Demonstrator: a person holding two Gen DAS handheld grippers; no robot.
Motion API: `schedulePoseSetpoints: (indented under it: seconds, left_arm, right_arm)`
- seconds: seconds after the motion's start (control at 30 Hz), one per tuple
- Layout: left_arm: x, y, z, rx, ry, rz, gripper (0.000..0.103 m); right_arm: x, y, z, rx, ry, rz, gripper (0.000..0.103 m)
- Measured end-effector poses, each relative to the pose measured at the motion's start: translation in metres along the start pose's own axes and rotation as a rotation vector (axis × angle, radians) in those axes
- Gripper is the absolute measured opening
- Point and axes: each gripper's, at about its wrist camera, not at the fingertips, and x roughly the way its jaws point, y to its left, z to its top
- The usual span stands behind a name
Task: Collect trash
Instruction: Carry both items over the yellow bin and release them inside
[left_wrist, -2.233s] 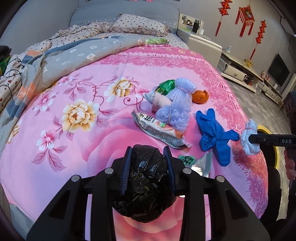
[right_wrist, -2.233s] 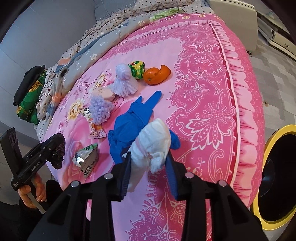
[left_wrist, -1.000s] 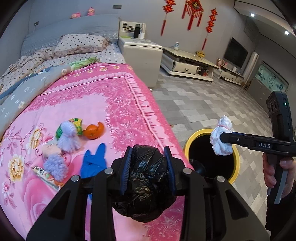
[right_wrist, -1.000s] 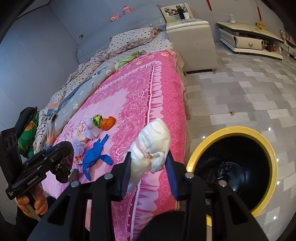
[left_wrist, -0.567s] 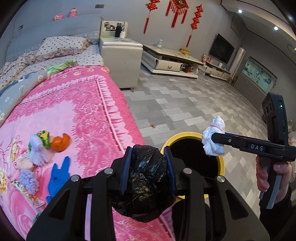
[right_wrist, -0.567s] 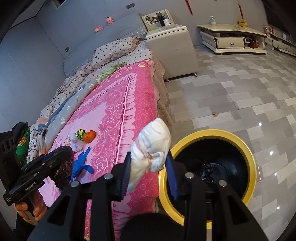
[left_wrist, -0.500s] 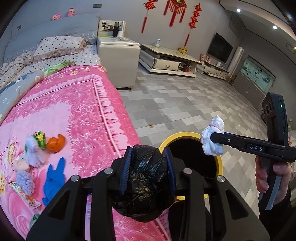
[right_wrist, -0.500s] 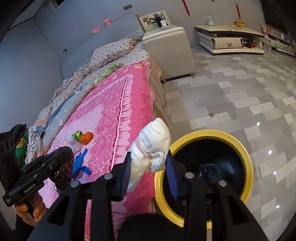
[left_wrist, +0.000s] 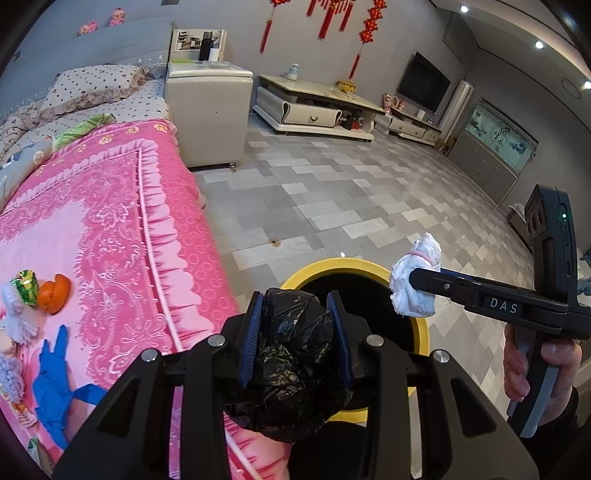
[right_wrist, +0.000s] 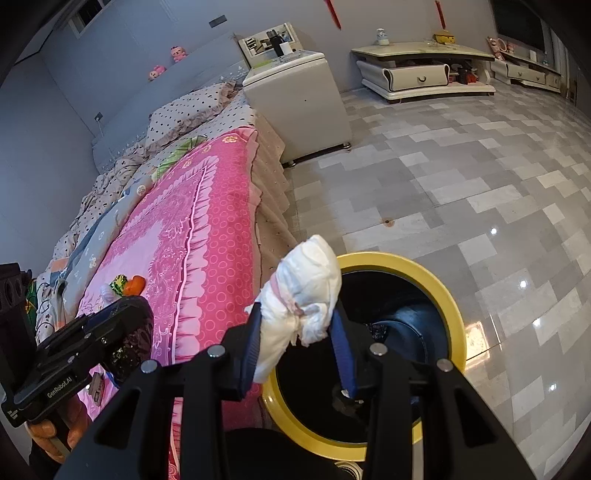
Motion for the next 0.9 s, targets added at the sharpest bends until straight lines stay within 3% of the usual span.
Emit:
schedulePoseSetpoints:
  seconds: [0.4,0.63,0.73,0.9]
  left_arm:
    - [0.066,-0.026,-0.010,-0.012,0.073,-0.046,0.033]
    - [0.077,-0.030,-0.011,-0.016,0.077,-0.059,0.036]
    - [0.073,-0.029,-0.009,-0.020,0.066,-0.069,0.039]
    - [0.064,-0.030,-0.008,-0.011,0.044,-0.079,0.054]
  right_arm:
    - [0.018,-0.037,-0.003,0.059,0.012,-0.063,0.034]
    - [0.018,-0.050,-0.004,0.076,0.005,-0.088,0.035]
    - [0.013,-0.053,-0.004,0.084,-0.011,-0.097,0.035]
    - [0.006,-0.055,-0.005,0.089,-0.029,-0.123,0.040]
